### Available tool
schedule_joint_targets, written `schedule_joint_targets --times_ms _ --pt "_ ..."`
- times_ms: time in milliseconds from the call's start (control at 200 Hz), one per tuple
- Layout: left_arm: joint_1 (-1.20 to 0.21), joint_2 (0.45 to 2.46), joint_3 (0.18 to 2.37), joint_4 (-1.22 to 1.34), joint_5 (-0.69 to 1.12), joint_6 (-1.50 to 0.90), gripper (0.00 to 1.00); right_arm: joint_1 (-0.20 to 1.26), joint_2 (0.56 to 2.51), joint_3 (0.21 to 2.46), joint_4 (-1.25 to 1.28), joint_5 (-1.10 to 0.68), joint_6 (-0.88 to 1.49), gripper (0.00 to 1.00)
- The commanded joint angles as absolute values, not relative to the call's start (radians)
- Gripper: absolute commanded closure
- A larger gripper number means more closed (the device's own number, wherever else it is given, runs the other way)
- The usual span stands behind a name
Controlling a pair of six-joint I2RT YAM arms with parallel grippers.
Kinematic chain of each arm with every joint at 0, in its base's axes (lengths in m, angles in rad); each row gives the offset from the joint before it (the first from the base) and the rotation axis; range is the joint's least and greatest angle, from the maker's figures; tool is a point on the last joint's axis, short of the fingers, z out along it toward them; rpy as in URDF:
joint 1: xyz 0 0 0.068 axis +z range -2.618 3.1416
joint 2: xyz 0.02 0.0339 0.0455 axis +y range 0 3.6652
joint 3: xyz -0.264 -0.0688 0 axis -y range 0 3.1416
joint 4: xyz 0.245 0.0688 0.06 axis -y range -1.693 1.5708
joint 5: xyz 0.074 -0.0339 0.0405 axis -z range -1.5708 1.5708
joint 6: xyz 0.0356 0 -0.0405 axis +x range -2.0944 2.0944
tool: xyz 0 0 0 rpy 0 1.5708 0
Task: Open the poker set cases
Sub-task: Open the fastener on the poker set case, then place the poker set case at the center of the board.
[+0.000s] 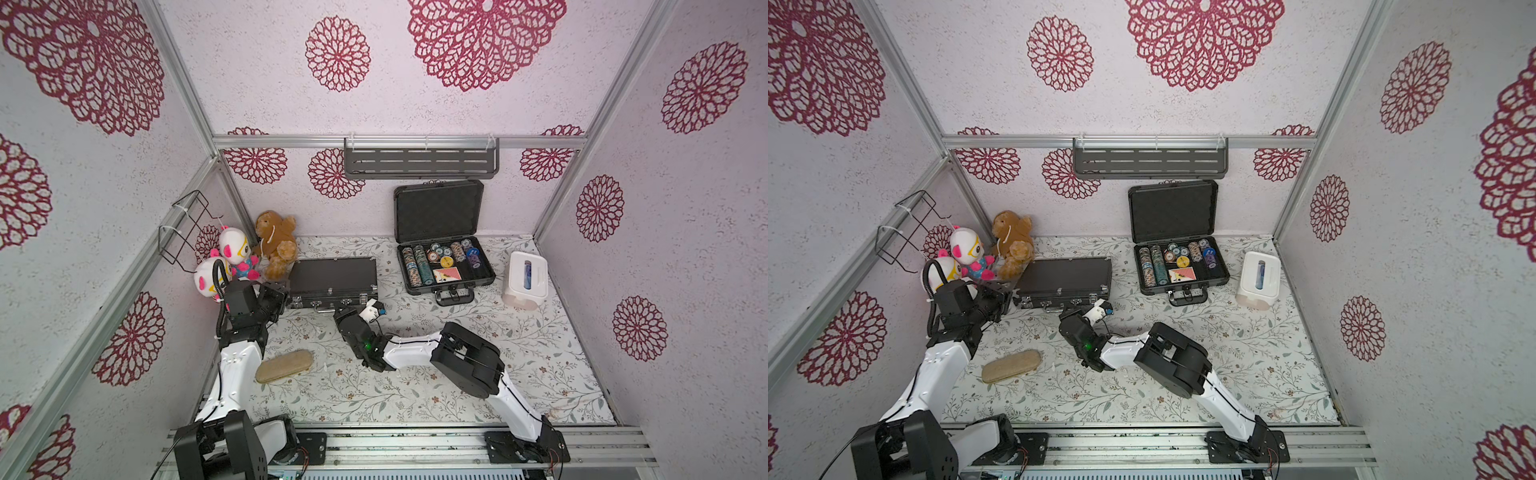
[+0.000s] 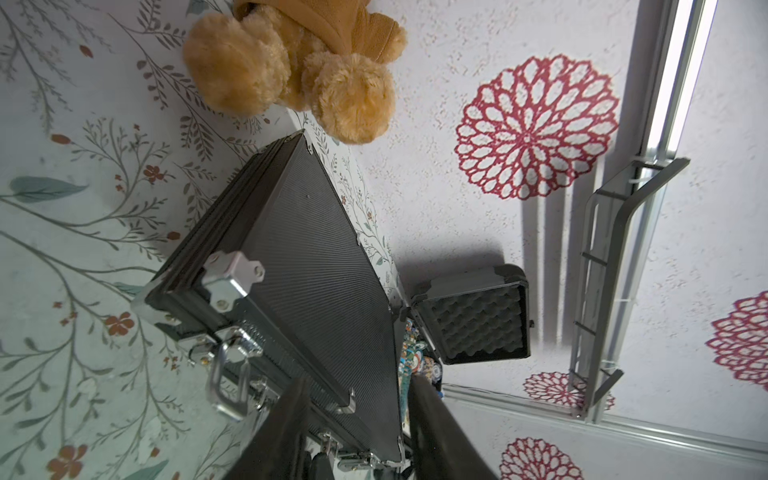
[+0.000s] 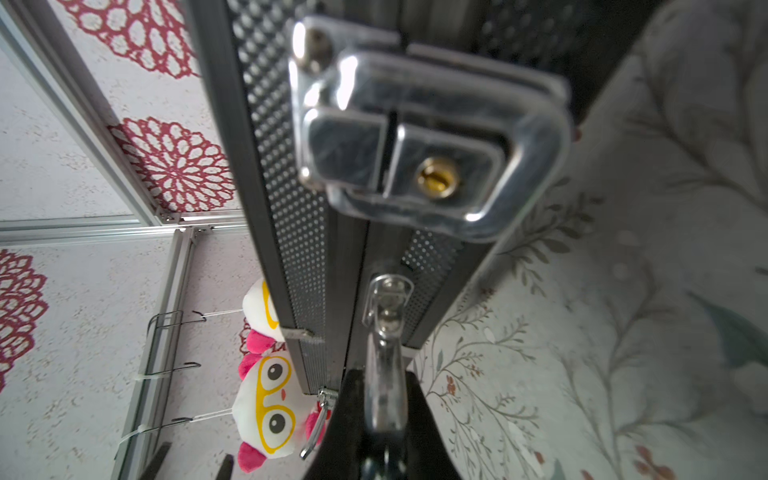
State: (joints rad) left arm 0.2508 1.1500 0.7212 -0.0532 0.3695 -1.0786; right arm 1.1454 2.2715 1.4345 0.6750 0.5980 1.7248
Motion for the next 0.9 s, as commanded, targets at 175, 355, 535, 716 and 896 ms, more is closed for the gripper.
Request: schedule_joint_targets --times_ms 175,355,535,716,896 --pt "0.224 1.112 0.623 -0.119 0.369 -0.979 0.54 1.189 2.228 1.457 0.742 0.652 1.604 1.0" --pt "0.225 1.134 0.627 -0.123 0.381 -0.982 0.52 1.248 2.214 1.432 0.716 0.703 1.61 1.0" --pt "0.224 1.132 0.611 -0.101 0.403 -1.0 0.52 1.282 2.218 1.439 0.688 0.727 1.604 1.0" --pt "0.226 1.096 0.587 -0.117 0.397 -0.993 0.52 1.291 2.236 1.46 0.66 0.731 1.628 1.0" --pt "0.226 1.051 0.547 -0.133 0.387 -0.992 0.52 1.295 2.253 1.448 0.625 0.723 1.675 0.96"
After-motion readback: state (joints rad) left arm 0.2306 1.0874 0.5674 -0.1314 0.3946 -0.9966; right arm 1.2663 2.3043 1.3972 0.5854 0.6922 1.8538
